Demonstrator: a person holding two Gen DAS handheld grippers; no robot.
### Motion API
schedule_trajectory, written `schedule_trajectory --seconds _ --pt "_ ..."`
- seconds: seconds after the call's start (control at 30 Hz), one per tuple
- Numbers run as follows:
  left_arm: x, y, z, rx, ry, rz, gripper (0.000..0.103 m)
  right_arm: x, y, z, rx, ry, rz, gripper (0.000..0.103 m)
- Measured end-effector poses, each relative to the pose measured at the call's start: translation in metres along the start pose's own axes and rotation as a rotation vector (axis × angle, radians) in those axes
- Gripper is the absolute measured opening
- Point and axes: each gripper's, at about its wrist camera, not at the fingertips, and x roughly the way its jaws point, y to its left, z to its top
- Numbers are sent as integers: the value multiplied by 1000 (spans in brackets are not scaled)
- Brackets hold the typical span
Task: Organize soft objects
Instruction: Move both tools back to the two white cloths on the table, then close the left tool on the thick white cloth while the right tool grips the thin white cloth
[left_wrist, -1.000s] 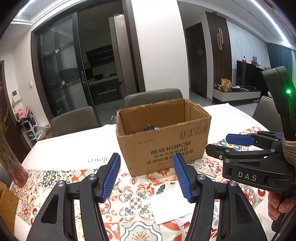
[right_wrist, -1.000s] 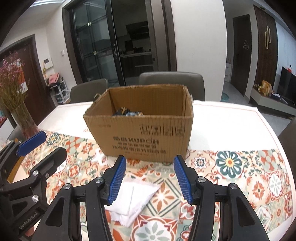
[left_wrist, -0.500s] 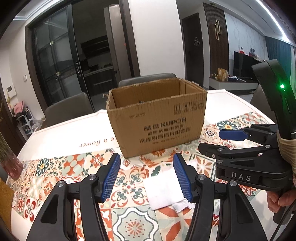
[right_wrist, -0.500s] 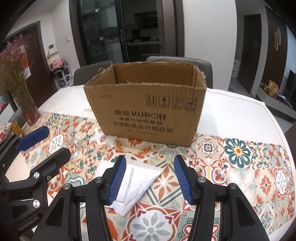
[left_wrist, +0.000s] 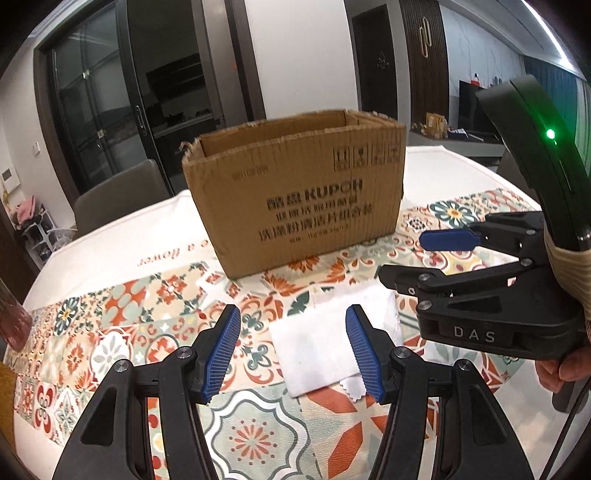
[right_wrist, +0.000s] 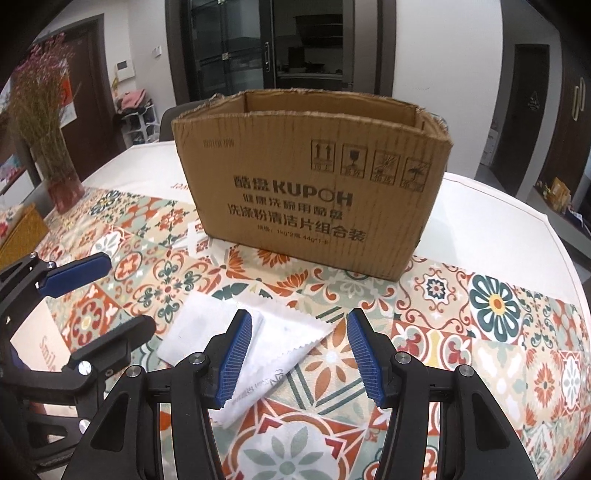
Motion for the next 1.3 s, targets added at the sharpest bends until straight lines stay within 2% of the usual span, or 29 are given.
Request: schedule_trajectory --seconds 0.77,1.07,1.2,1.3 --pt "53 -7 -32 0 119 -82 58 45 -5 -22 -15 60 43 55" --pt "66 -6 -38 -19 166 -85 58 54 -3 -27 -33 83 36 53" --pt "69 -5 -41 -31 181 -92 58 54 -1 -29 -44 74 30 50" --pt "71 -3 -41 -49 186 -101 58 54 1 -29 -45 70 39 40"
